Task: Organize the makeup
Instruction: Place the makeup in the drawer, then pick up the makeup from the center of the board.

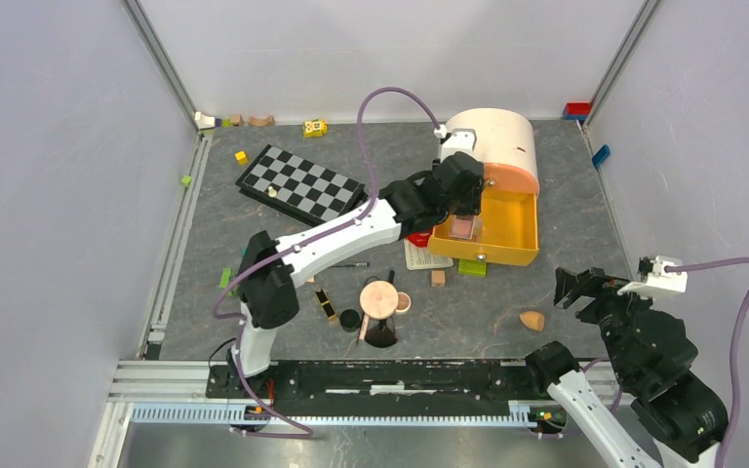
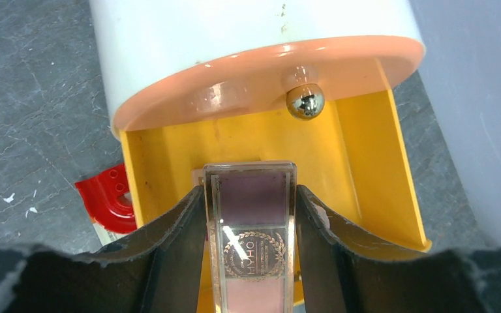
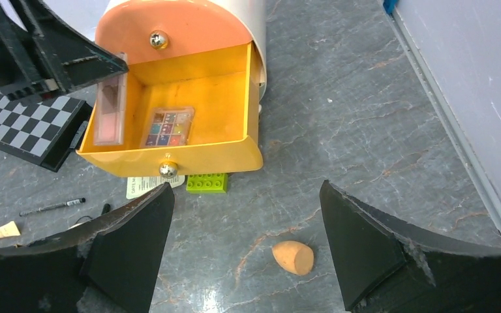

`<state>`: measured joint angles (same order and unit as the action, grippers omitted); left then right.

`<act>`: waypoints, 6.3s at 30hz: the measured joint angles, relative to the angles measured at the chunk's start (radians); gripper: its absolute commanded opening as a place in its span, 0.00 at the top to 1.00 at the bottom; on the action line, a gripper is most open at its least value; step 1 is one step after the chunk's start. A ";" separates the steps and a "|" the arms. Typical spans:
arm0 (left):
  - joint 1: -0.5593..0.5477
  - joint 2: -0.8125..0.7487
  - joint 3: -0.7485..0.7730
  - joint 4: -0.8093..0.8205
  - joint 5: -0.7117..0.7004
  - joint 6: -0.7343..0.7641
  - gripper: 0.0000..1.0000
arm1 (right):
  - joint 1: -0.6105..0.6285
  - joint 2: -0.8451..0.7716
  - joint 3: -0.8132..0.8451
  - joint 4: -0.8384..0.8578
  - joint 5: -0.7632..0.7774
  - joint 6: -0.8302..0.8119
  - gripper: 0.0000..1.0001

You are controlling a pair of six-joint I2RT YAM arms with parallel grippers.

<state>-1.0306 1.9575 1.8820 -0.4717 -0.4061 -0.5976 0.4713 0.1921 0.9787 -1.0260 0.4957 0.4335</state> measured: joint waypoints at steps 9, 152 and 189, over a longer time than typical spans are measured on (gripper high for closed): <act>-0.010 0.142 0.130 -0.057 -0.051 0.016 0.89 | 0.000 -0.013 0.014 -0.033 0.034 -0.010 0.10; 0.486 0.132 -0.383 0.029 0.054 0.282 0.64 | 0.044 -0.022 -0.101 -0.066 0.053 -0.031 0.08; 0.295 -0.402 -0.415 0.019 0.328 0.038 0.79 | 0.044 -0.032 -0.100 -0.060 0.066 -0.026 0.08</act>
<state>-0.7357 1.5555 1.4670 -0.4530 -0.0784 -0.5598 0.5152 0.1596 0.8791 -1.0859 0.5613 0.4080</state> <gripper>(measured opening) 0.236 0.921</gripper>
